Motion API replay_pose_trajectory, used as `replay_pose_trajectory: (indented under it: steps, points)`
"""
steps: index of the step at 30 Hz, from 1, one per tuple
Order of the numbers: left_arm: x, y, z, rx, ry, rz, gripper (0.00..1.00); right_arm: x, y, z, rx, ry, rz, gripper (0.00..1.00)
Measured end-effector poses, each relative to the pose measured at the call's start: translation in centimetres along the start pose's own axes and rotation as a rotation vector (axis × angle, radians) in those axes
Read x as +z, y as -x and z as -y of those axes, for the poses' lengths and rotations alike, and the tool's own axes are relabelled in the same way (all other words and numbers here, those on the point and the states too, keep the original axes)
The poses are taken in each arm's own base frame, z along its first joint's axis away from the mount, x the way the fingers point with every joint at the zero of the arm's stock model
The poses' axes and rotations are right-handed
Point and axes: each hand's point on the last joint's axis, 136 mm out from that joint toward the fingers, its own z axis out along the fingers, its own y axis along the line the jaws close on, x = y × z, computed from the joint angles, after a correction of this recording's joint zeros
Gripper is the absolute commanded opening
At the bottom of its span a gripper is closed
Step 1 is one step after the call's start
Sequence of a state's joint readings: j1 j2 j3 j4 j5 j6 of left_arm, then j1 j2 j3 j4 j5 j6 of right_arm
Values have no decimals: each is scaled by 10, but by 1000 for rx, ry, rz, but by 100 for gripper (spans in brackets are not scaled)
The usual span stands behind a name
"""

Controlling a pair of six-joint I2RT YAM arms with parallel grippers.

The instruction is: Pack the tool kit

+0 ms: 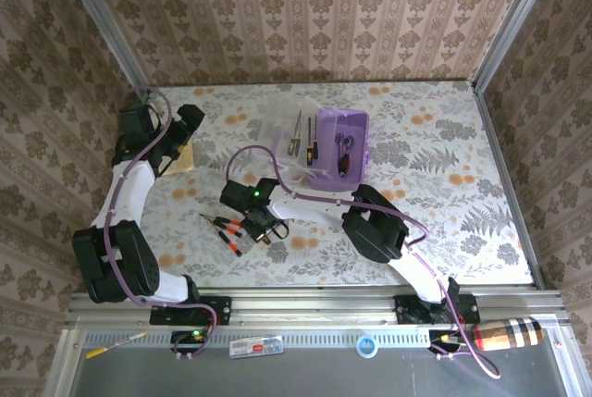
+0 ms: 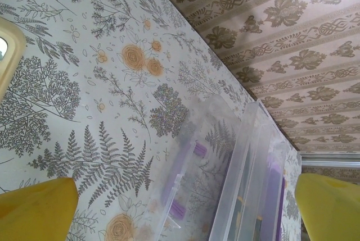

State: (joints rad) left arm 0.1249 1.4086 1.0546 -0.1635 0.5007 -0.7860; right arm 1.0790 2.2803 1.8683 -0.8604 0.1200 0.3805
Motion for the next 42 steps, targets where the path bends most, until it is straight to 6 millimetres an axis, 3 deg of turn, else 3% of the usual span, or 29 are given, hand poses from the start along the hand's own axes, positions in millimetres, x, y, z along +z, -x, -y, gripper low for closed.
replay_pose_trajectory:
  steps: [9, 16, 30, 35, 42]
  points:
    - [0, 1, 1, 4, -5, 5, 100, 12, -4, -4, 21, 18, -16, 45]
    - [0, 2, 2, 6, -9, 9, 100, 13, -3, -2, 44, 10, -11, 29]
    - [0, 2, 2, 0, -9, 9, 100, 9, -1, 9, 36, -69, 41, 21]
    - [0, 2, 2, -1, -9, 9, 100, -7, 5, 15, 46, -81, 73, 21]
    - [0, 2, 3, 0, -10, 9, 100, -50, 29, 18, 68, -53, 168, 21]
